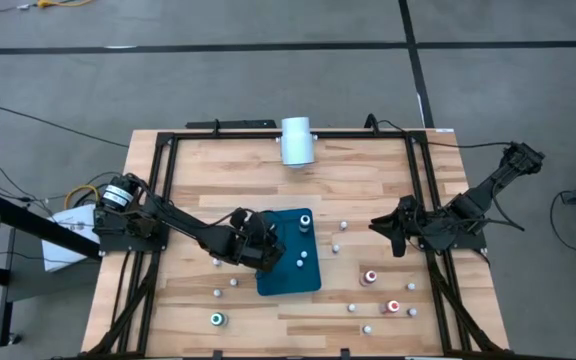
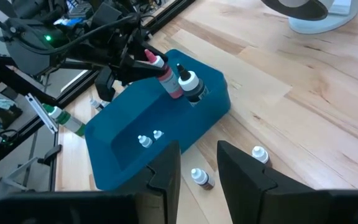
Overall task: Pick & Place food coloring
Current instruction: Put the big pink food coloring bottle into the blue bin
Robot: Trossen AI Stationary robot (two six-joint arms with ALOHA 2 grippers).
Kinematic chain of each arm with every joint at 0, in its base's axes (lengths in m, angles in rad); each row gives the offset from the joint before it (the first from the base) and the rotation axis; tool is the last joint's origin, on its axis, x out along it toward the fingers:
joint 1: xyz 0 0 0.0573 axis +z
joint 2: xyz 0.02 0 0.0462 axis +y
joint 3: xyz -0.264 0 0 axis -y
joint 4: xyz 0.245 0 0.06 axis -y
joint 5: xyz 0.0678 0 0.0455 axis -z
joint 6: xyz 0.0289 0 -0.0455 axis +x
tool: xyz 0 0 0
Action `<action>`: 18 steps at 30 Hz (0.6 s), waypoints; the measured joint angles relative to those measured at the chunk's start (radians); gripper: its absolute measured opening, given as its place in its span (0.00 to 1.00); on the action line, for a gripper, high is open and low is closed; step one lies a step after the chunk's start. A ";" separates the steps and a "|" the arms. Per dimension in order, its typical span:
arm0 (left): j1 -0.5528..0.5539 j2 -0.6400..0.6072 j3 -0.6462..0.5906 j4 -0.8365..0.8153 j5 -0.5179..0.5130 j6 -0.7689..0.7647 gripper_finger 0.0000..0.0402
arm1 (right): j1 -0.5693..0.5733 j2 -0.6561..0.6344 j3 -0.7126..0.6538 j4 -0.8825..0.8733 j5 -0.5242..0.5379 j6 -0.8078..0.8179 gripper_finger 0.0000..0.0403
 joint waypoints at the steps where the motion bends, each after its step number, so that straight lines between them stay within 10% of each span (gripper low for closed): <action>1: 0.000 0.000 0.000 -0.001 0.000 0.000 0.36 | 0.000 0.000 0.000 0.000 0.000 0.000 0.23; 18: 0.000 0.000 0.000 -0.018 0.011 -0.022 0.36 | 0.000 0.000 0.000 0.000 -0.003 -0.002 0.23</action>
